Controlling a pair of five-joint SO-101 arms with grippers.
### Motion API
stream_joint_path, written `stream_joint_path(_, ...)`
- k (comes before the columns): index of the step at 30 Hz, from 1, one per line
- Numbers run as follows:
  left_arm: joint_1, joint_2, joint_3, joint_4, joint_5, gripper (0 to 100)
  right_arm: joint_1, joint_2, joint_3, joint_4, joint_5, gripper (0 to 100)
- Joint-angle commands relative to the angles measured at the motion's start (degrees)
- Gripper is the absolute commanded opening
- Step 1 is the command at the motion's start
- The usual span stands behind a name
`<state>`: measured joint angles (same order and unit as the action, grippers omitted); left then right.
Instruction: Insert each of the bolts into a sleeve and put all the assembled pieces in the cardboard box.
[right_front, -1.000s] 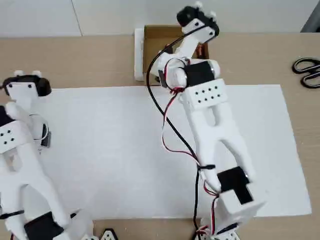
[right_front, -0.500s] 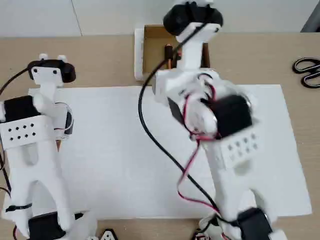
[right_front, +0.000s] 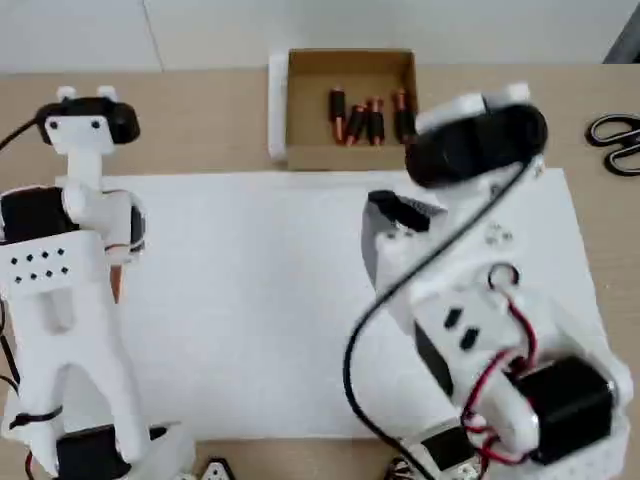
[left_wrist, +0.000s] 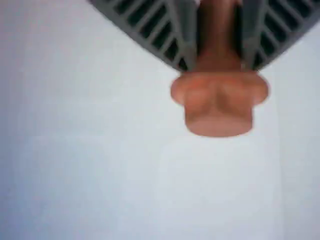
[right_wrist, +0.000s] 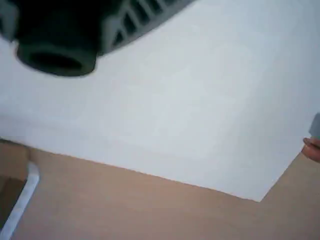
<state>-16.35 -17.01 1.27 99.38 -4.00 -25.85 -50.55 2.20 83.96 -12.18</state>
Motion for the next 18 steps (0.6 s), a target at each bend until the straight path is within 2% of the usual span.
stream_joint_path(1, 0.5, -2.6, -3.3, 1.0, 1.7, 1, 0.6, -10.6, 15.6, -10.2, 3.1, 0.4)
stream_joint_path(6, 3.9, -2.6, -3.0, 1.0, 1.9, 1, 0.6, -22.5, 38.8, -28.3, 5.4, 0.3)
stream_joint_path(9, 7.0, -2.6, -3.0, 0.9, 1.9, 1, 1.2, -25.8, 47.8, -35.7, 5.3, 0.3)
stream_joint_path(18, 19.7, -2.7, -3.8, -0.4, 1.4, 1, 6.3, -26.6, 56.8, -40.3, 5.3, 0.3)
